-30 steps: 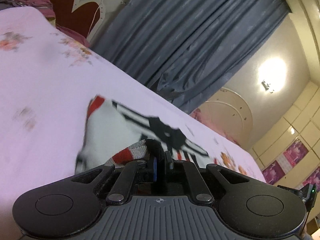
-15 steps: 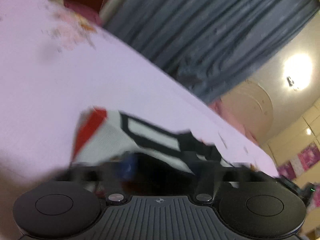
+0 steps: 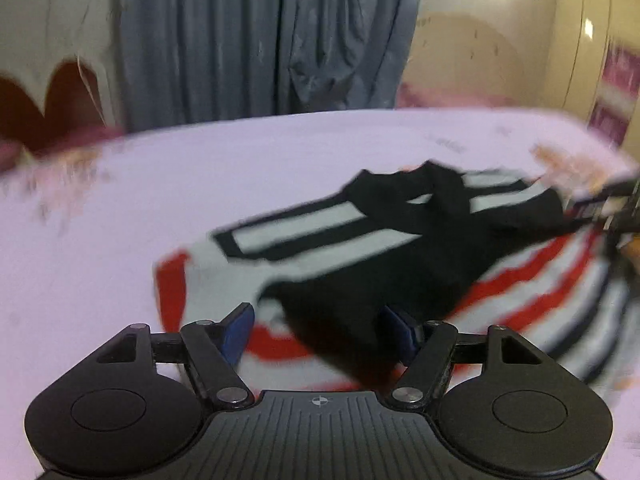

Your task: Fold small clothes

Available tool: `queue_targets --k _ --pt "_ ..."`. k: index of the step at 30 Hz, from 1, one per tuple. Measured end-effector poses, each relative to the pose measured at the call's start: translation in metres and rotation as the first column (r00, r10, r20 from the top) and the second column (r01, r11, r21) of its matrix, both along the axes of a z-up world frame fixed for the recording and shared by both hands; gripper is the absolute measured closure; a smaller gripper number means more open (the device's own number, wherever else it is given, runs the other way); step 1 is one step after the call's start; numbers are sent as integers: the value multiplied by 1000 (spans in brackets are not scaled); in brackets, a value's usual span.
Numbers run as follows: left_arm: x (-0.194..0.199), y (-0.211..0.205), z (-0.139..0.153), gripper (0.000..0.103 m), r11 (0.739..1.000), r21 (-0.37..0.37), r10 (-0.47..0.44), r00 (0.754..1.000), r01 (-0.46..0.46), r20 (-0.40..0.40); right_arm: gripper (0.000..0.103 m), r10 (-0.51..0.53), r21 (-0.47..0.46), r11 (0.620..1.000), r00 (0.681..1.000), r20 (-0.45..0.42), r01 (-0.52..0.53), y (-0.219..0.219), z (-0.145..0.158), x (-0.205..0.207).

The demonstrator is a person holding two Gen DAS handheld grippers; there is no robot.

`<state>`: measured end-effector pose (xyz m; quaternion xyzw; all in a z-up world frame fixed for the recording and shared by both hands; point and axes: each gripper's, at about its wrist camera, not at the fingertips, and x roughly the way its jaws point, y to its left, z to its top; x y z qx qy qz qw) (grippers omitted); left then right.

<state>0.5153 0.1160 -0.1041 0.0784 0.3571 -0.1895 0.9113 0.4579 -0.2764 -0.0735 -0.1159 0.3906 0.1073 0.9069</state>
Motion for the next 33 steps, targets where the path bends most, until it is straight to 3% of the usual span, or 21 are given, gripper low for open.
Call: queue_targets --k 2,4,7,9,13,16,18,21,23,25,26,27,30,33 --pt "18 -10 -1 34 999 22 40 999 -41 17 62 -82 39 996 997 10 81 1 0 29" --pt "29 -9 5 34 990 4 144 988 -144 46 62 -191 84 979 981 40 187 -7 4 47" --pt "22 13 22 34 958 -141 264 960 -249 96 63 -309 188 937 949 54 294 -24 15 54" --pt "11 24 24 34 947 -196 279 955 -256 100 62 -314 208 934 946 84 292 -30 21 43" --pt "-5 26 18 34 965 -203 190 976 -166 104 61 -261 222 945 962 79 239 -35 16 28" --pt "1 11 6 34 982 -151 122 990 -110 72 61 -222 227 952 974 41 207 -34 6 33" --pt "9 -8 -3 34 995 -55 81 996 -79 41 62 -209 195 960 978 12 202 -22 -1 39" --pt "10 -29 -7 34 997 49 54 995 -58 84 65 -184 109 977 983 9 182 -4 -13 47" --pt "4 -37 -5 45 997 78 15 993 -25 118 75 -155 53 987 987 36 153 7 -14 47" --pt "4 -40 -7 83 997 71 -13 995 6 100 95 -126 21 992 990 56 125 15 -13 45" --pt "2 -39 -4 92 998 65 -6 994 -1 110 99 -118 10 993 991 65 118 17 -12 44" --pt "2 -38 0 93 999 48 6 993 -12 120 99 -117 1 993 990 77 118 18 -10 43" --pt "7 -16 14 95 992 -107 81 986 -65 147 99 -144 33 989 978 148 141 13 3 35" --pt "22 -5 11 97 980 -158 138 985 -120 107 99 -174 65 984 966 190 165 6 11 33"
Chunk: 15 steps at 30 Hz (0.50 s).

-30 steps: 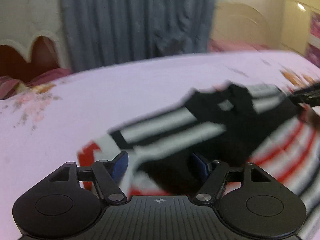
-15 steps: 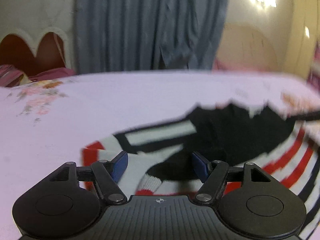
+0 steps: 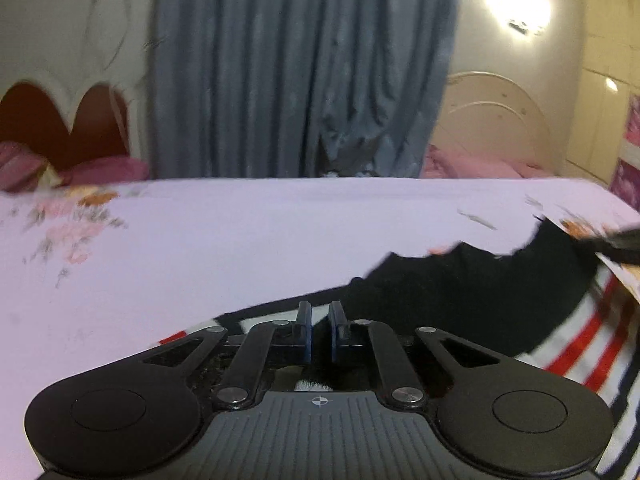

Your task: Fold small clothes

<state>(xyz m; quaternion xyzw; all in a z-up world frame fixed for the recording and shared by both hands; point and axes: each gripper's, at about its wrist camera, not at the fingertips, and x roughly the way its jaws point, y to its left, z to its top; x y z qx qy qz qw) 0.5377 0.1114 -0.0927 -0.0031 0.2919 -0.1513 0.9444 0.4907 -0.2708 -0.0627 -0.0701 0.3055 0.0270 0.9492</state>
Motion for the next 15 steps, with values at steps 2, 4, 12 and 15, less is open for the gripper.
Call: queue_targets --k 2,4,12,15 --pt "13 5 -10 103 999 -6 53 998 -53 -39 99 -26 6 1000 999 -33 26 -5 -8 5" --pt "23 15 -20 103 992 -36 118 989 -122 -90 100 -55 9 998 995 -78 56 -8 -22 9" --pt "10 27 -18 18 984 -148 78 990 -95 -121 77 -67 58 996 991 -119 75 -15 -21 9" --pt "7 7 -10 8 996 -86 25 998 -30 -61 73 -29 66 997 990 -137 38 -14 -21 11"
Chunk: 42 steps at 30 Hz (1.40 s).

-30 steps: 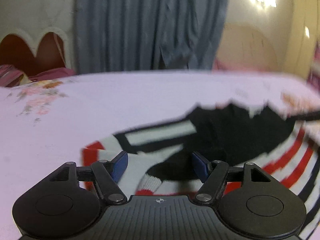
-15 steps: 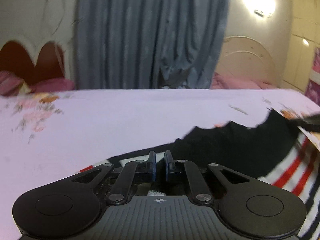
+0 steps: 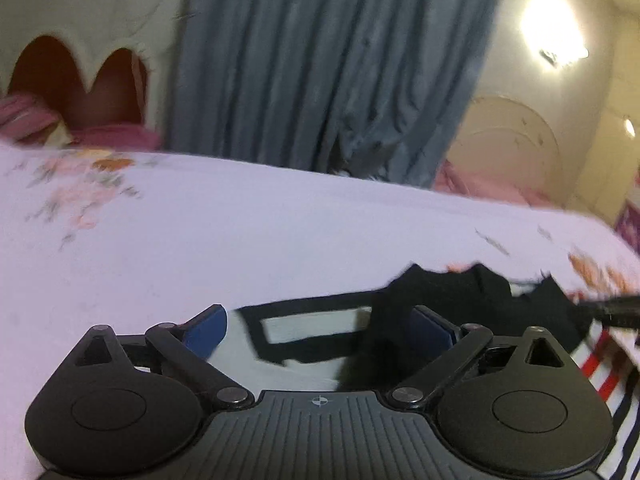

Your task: Fold small clothes

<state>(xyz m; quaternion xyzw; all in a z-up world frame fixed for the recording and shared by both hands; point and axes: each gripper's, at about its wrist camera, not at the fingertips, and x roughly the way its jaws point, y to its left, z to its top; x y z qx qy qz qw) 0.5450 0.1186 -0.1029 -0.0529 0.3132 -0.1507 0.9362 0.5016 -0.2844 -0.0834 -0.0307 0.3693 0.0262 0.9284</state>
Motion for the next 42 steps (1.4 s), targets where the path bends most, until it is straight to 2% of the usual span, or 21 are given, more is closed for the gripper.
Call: queue_targets --k 3,7,12,15,16,18,19,20,21,23,24,26,28,30,32,36,37,38,39,40,42 --pt "7 -19 -4 26 996 84 -28 999 31 -36 80 20 -10 1000 1000 -9 -20 8 -2 2" --pt "-10 -16 6 26 1000 15 -13 997 12 71 80 23 -35 999 1000 -1 -23 14 -4 2" --pt "-22 -14 7 26 996 20 -83 994 82 66 80 15 -12 1000 1000 7 -15 9 -3 -3" --pt "-21 -32 -1 27 977 134 -165 986 163 7 80 20 -9 1000 1000 10 -20 9 -4 -4" --pt "-17 -41 -6 33 962 216 -165 986 167 -25 80 21 -9 1000 1000 9 -21 10 -4 -4" --pt "-16 -50 -7 36 950 267 -161 987 161 -21 80 22 -14 1000 1000 9 -22 10 -5 -3" --pt "-14 -49 -6 57 956 263 -135 991 133 -9 80 22 -16 1000 1000 9 -22 11 -5 -3" --pt "-12 -45 -5 69 966 238 -106 994 105 -5 81 21 -19 1000 1000 10 -21 10 -5 -3" --pt "-7 -38 -5 91 981 184 -66 998 68 -19 81 23 -26 999 1000 13 -23 11 -6 -3" --pt "1 -22 -8 97 997 81 -6 998 11 -57 84 32 -34 999 999 17 -31 11 -6 -3" --pt "1 -17 -5 98 999 50 16 999 -14 -41 94 38 -35 999 999 19 -38 13 -6 -4" --pt "-7 -10 6 98 999 -9 45 998 -45 37 99 46 -31 999 998 42 -44 13 0 -6" --pt "-8 -6 12 98 997 -31 75 996 -73 54 99 33 -34 999 994 100 -29 11 9 -11" --pt "1 -9 1 98 996 28 90 996 -90 12 99 16 -43 999 991 132 -10 9 11 -13" --pt "12 -17 -19 98 987 120 119 990 -110 -70 99 -25 -87 996 997 80 32 7 -4 -4" --pt "12 -26 -15 95 976 179 139 988 -126 -62 97 -58 -121 991 997 43 63 11 -15 2" --pt "7 -24 -13 91 976 171 147 988 -137 -49 94 -73 -121 990 996 42 77 11 -11 3" --pt "3 -24 -7 85 972 169 170 985 -163 -25 77 -103 -125 986 993 57 109 11 -6 1" --pt "-5 -24 0 58 962 176 211 977 -210 13 61 -115 -118 985 990 81 124 12 1 -1" --pt "-17 -27 9 33 955 162 240 969 -247 63 58 -108 -94 988 987 122 120 15 11 -8" --pt "-33 -41 19 28 981 79 171 980 -179 96 59 -53 -15 998 990 128 55 25 21 -13"
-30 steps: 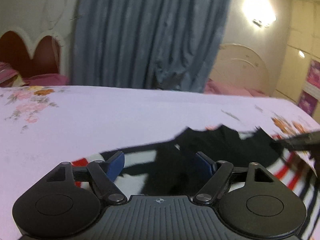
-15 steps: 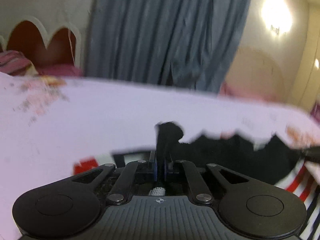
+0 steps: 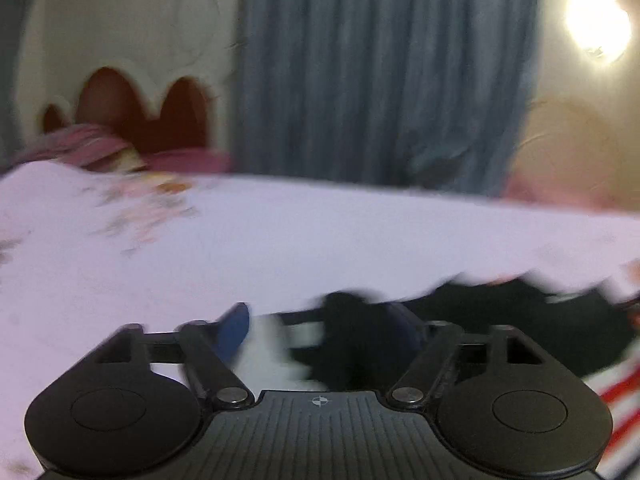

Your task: Fold small clothes

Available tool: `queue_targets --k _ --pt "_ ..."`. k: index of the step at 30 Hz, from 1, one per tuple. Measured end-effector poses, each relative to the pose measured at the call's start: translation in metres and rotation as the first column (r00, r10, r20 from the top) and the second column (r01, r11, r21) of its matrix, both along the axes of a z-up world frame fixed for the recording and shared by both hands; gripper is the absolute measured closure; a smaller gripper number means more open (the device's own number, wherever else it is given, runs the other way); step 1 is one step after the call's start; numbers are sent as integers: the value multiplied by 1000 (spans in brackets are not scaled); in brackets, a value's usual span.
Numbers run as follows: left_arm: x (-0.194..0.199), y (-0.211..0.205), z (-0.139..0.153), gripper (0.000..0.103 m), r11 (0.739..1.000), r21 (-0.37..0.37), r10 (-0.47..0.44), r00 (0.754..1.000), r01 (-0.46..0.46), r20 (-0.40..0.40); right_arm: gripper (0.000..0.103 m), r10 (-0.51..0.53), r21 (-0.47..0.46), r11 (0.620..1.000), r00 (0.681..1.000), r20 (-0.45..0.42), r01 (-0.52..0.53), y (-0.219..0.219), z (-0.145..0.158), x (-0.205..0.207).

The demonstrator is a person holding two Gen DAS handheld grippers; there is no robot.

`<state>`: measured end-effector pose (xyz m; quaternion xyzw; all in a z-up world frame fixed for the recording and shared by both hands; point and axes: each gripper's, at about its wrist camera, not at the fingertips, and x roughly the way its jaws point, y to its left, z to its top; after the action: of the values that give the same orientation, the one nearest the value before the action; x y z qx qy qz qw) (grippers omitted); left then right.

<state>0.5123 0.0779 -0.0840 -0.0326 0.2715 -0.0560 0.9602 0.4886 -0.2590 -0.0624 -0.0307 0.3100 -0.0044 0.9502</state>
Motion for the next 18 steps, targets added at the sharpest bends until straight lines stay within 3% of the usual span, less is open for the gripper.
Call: queue_targets --k 3,5,7,9,10,11,12,13,14,15,18 --pt "-4 -51 -2 28 981 19 -192 981 192 -18 67 170 44 985 985 -40 -168 43 -8 2" --pt "-1 -77 -12 28 961 48 -268 961 272 -73 68 230 39 973 969 -85 -228 71 -18 6" --pt "0 -81 -25 28 956 117 -258 959 271 -117 65 274 5 961 955 -116 -275 88 -28 7" --pt "-4 -59 -33 28 961 187 -183 977 201 -110 63 293 -66 951 949 -119 -302 85 -31 2" --pt "-7 -42 -36 28 966 211 -129 986 149 -107 63 254 -111 957 960 -114 -266 73 -29 -1" --pt "-11 -19 -40 28 974 193 -100 990 119 -104 63 151 -155 974 983 -106 -166 52 -28 -3" --pt "-14 -1 -42 28 983 143 -104 989 119 -107 63 64 -158 984 992 -111 -81 29 -27 -3" --pt "-17 3 -40 28 981 140 -120 987 135 -109 60 -6 -123 992 992 -129 -10 1 -28 -5" --pt "-18 -1 -39 28 970 190 -134 985 152 -106 57 -7 -59 998 991 -137 -1 -17 -27 -8" --pt "-20 -7 -37 28 962 230 -126 987 146 -98 57 -1 -52 999 990 -142 -6 -22 -25 -10" --pt "-31 -19 -22 28 978 193 -72 996 82 -57 60 -13 -90 996 996 -85 6 -5 -7 -19"
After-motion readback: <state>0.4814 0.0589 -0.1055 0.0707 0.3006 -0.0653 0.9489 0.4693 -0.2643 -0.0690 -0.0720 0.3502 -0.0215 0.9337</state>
